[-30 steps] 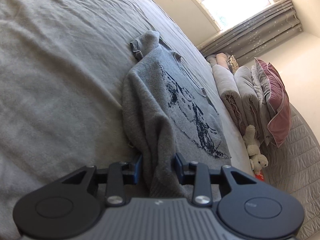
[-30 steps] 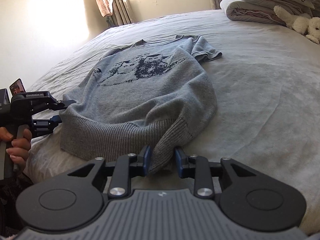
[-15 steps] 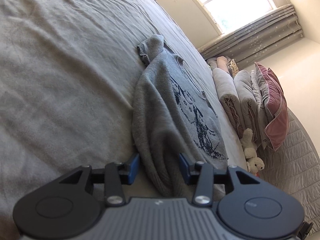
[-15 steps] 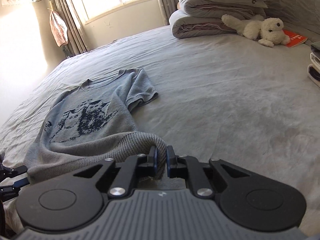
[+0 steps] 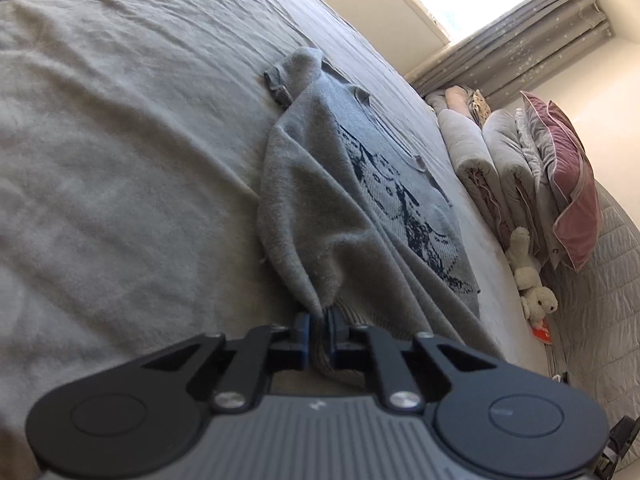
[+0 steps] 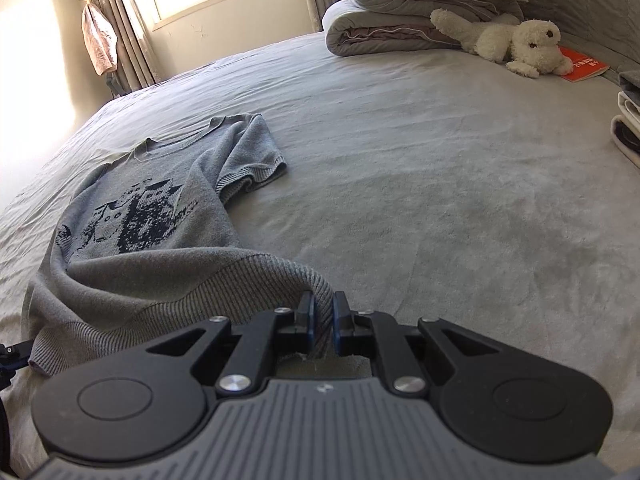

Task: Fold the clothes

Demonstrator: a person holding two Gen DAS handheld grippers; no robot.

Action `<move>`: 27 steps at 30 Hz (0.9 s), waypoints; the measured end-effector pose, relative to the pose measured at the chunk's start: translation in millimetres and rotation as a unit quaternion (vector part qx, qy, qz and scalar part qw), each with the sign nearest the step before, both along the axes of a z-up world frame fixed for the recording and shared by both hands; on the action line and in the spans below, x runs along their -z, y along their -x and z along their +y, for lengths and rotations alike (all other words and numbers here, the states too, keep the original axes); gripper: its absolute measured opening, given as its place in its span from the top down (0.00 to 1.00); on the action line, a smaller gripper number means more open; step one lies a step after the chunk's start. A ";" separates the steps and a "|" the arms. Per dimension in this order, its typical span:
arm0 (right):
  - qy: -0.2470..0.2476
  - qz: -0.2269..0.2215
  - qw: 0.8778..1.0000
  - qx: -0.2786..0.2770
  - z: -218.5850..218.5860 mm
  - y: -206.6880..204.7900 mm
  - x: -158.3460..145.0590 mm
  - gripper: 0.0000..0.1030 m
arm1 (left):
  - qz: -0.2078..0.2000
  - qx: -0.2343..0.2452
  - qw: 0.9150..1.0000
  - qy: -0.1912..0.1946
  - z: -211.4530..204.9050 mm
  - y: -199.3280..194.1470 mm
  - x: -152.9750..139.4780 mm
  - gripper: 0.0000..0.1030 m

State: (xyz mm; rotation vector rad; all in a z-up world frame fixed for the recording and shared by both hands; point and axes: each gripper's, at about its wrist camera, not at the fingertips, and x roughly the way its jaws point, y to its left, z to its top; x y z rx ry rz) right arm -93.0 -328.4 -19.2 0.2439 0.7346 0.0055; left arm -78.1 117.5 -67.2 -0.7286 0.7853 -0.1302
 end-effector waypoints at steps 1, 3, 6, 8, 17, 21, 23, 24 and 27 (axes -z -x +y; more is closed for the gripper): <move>0.000 -0.003 1.000 -0.004 -0.6 2.6 -3.9 0.90 | -0.003 -0.003 1.000 -0.010 3.9 4.0 -5.5 0.93; 0.004 -0.008 1.000 -0.014 -0.3 8.1 -11.2 0.90 | -0.006 -0.007 1.000 -0.027 12.9 11.5 -19.6 0.93; 0.011 -0.015 0.999 -0.036 3.5 19.8 -22.6 0.90 | -0.009 -0.010 0.998 -0.057 25.1 22.5 -39.8 0.93; 0.013 -0.018 0.998 -0.052 8.1 28.8 -29.3 0.90 | -0.003 -0.007 0.996 -0.085 30.0 26.9 -47.7 0.94; 0.017 0.023 0.991 -0.132 36.7 55.4 -33.7 0.90 | 0.052 0.022 0.983 -0.175 39.0 39.8 -34.9 0.94; 0.034 0.059 0.986 -0.151 49.7 54.2 -14.8 0.89 | 0.062 0.032 0.985 -0.158 43.6 42.0 -26.2 0.90; 0.030 0.074 0.985 -0.154 51.8 54.4 -6.7 0.85 | 0.066 0.034 0.986 -0.147 47.1 44.0 -24.8 0.87; 0.025 0.076 0.985 -0.153 51.1 54.6 -5.0 0.84 | 0.068 0.035 0.987 -0.142 48.9 45.1 -24.2 0.87; 0.001 0.068 0.986 -0.150 45.2 57.4 -7.3 0.76 | 0.075 0.036 0.990 -0.111 54.4 49.6 -22.2 0.85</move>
